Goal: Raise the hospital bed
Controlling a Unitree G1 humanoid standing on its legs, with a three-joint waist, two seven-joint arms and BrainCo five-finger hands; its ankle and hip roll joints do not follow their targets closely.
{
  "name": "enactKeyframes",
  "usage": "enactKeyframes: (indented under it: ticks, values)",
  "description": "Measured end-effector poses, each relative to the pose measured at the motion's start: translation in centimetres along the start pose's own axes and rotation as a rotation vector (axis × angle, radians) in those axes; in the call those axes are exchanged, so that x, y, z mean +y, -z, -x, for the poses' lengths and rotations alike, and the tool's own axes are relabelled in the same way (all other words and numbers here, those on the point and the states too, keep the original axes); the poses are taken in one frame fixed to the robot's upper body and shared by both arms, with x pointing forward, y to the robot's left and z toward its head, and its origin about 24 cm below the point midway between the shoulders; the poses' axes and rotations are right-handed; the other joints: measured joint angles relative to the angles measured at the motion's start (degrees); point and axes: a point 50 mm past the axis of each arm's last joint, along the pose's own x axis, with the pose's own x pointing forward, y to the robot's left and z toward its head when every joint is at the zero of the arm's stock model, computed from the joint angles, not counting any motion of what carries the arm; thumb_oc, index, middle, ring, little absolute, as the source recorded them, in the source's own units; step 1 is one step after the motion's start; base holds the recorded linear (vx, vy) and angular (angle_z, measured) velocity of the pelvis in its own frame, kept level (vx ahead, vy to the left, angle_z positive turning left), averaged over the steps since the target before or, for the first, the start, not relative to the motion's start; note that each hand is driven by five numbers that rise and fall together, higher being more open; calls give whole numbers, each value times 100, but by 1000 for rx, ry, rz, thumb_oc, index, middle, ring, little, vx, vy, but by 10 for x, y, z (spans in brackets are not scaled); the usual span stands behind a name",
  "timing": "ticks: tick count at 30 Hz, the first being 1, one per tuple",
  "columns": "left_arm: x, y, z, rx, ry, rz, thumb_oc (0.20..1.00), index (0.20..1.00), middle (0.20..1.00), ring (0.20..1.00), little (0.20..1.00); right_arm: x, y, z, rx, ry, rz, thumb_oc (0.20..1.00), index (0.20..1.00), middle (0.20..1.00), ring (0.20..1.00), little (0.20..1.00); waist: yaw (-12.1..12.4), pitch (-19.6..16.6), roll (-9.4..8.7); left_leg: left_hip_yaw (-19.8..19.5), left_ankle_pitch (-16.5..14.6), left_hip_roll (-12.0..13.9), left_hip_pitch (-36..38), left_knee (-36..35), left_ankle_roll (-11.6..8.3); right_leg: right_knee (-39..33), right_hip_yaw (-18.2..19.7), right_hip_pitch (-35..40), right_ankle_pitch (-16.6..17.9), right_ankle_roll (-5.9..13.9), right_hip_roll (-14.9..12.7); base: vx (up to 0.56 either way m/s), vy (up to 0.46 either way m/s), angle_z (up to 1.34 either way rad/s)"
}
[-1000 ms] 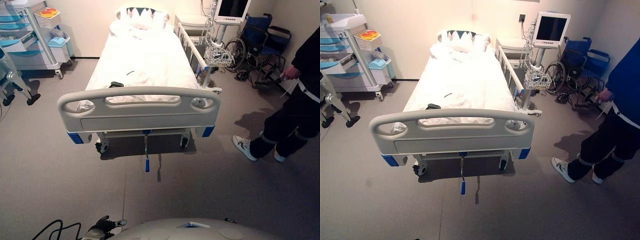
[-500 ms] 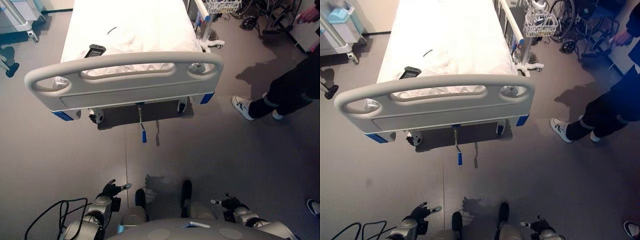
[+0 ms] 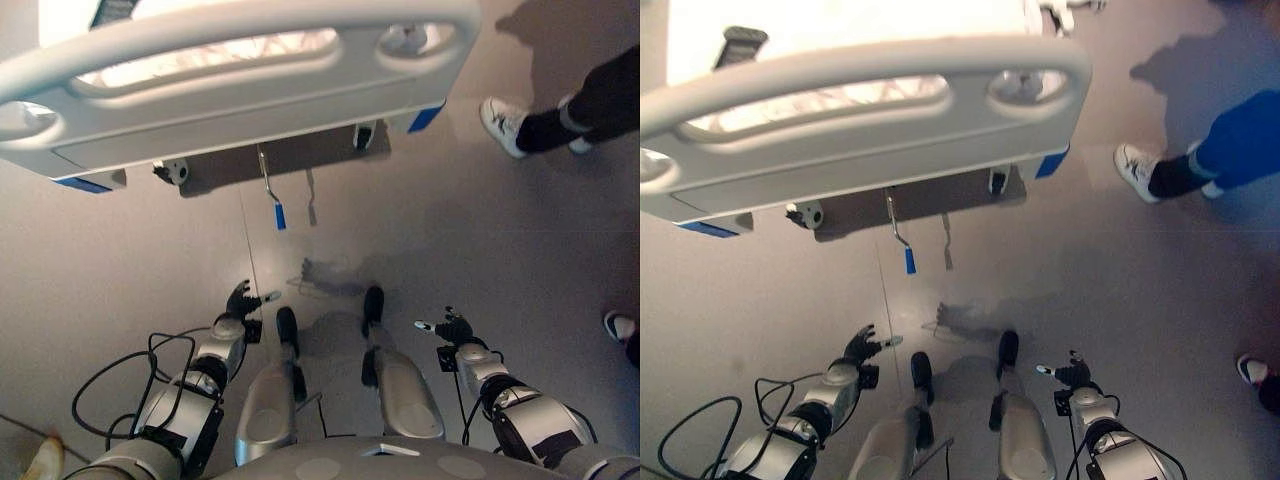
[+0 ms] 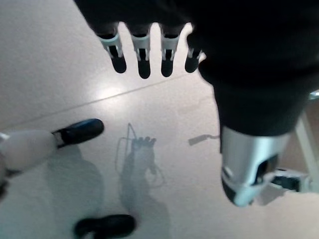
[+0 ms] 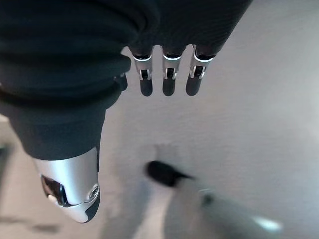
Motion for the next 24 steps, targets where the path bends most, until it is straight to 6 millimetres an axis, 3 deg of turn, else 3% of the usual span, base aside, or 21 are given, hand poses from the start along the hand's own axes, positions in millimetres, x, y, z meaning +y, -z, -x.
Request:
enactKeyframes:
  ticks: [6,9,16,20,24]
  values:
    - [-8,-59,-7,-164,4,46,1000,1000,1000,1000,1000,-9,-9,-1,-46,42,-11,1000,1000,1000,1000,1000,-142,380,-23,118,36,22,-333,11,-14,-4,37,-407,96,-68,4,-70,-2,-11]
    - [-8,-86,-9,-227,-3,108,1000,1000,1000,1000,1000,-10,-26,-2,-118,54,-25,1000,1000,1000,1000,1000,-285,495,-44,124,92,33,-559,6,-27,7,46,-639,142,-102,15,-43,6,-3]
    - [-2,-118,-9,-301,-29,154,1000,1000,1000,1000,1000,-3,-58,2,-260,50,-94,1000,1000,1000,1000,1000,-393,511,-49,131,181,42,-964,-63,-54,2,162,-1125,230,-151,52,-16,-3,-6]
    - [9,-144,-8,-360,-54,181,1000,1000,1000,1000,1000,-2,-69,5,-308,49,-145,1000,1000,1000,1000,1000,-423,514,-53,156,271,33,-1272,-116,-58,-20,201,-1467,325,-176,62,5,-4,-2]
    - [18,-158,-6,-384,-65,250,1000,1000,1000,1000,1000,0,-75,7,-339,45,-159,1000,1000,1000,1000,1000,-438,515,-54,185,340,37,-1408,-195,-74,-57,208,-1641,377,-201,86,5,3,-4]
